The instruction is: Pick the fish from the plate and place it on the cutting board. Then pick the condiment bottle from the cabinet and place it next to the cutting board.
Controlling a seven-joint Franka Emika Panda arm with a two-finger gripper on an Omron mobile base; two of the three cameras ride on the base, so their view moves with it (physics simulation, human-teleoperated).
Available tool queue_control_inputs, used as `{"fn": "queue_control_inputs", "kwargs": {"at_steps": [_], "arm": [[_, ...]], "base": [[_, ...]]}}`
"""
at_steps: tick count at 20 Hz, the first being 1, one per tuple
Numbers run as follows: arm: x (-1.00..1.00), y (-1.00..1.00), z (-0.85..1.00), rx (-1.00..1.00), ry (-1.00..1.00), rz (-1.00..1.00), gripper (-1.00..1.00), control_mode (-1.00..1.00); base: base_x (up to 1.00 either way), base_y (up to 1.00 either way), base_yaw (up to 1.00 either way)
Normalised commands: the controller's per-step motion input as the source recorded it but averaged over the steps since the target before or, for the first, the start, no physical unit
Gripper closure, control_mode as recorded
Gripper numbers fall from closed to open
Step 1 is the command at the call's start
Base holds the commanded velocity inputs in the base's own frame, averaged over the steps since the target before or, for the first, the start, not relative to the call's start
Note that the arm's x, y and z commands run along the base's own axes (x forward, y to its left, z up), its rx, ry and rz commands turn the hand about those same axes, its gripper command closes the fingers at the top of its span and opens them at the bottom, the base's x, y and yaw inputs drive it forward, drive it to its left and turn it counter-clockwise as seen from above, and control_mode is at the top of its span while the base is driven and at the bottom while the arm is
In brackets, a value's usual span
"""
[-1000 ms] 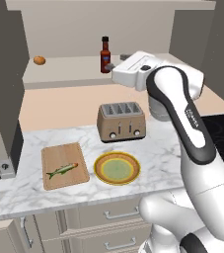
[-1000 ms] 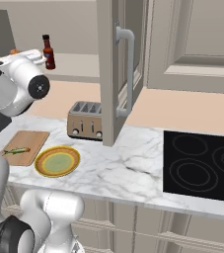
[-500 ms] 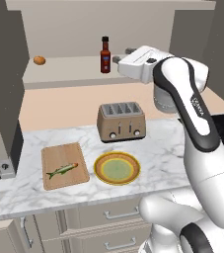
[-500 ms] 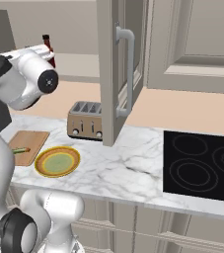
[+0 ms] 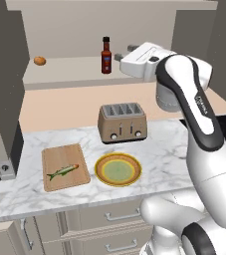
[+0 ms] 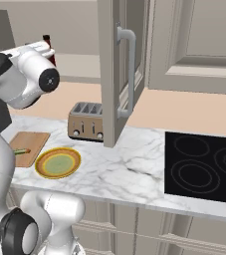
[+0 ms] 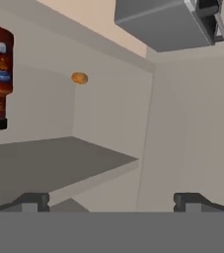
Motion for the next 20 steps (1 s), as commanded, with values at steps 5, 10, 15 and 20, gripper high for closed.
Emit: {"fn": "queue_control_inputs", "kwargs": {"at_steps": [5,10,15,20], "arm": [[0.00,0.00,0.00,0.00,-0.12,0.00,-1.00,-1.00],[0.00,-0.01,0.00,0.00,-0.10,0.00,-1.00,-1.00],[0.01,-0.04,0.00,0.00,-0.01,0.00,-1.00,-1.00],[0.14,-0.12,0.00,-0.01,0.01,0.00,-1.00,-1.00]], "base": [[0.00,0.00,0.00],[0.00,0.00,0.00],[0.00,0.00,0.00],[0.00,0.00,0.00]]}}
